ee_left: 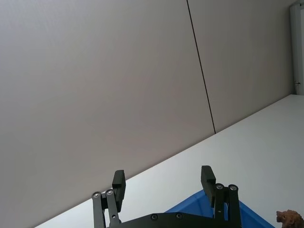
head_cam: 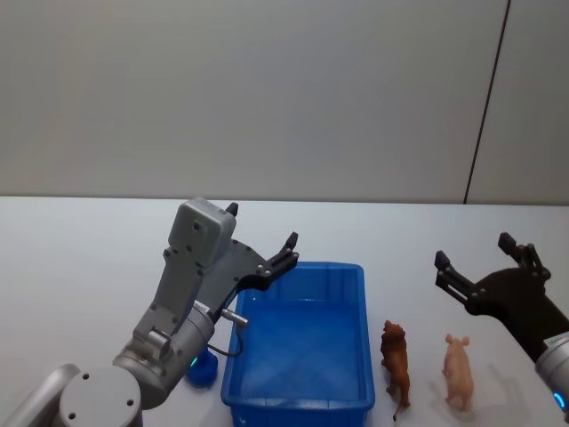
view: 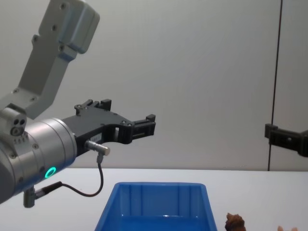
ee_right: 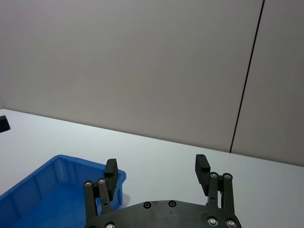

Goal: Pick up the two dolls from the table and place them into the box.

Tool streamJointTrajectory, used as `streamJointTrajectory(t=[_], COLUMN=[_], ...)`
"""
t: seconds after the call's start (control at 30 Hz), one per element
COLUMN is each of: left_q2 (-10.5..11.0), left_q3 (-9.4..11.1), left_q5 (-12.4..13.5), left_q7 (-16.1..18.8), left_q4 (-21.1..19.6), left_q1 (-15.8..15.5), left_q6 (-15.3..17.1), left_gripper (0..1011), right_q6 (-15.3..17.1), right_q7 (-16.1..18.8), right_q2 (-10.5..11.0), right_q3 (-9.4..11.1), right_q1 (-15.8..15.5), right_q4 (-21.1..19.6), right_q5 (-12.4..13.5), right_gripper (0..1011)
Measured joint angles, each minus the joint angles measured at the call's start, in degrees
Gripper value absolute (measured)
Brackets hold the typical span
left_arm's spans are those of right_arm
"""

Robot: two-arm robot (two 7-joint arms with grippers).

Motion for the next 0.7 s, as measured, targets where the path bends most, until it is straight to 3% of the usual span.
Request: streamJointTrajectory(t=[0.7], left_q2=[0.00], left_q3=[0.00], left_q5=[0.00], left_q7=[0.00], left_q4=[0.00], left_q1=[0.00], left_q6=[0.00], left_gripper=[1001], right_q6=[8.66], right_q7=[-9.10], right_q2=[-2.78], right_q3=[-1.41], right_q1=[-1.79], right_q4=[0.53], right_q5=[-3.38], right_gripper=[1001])
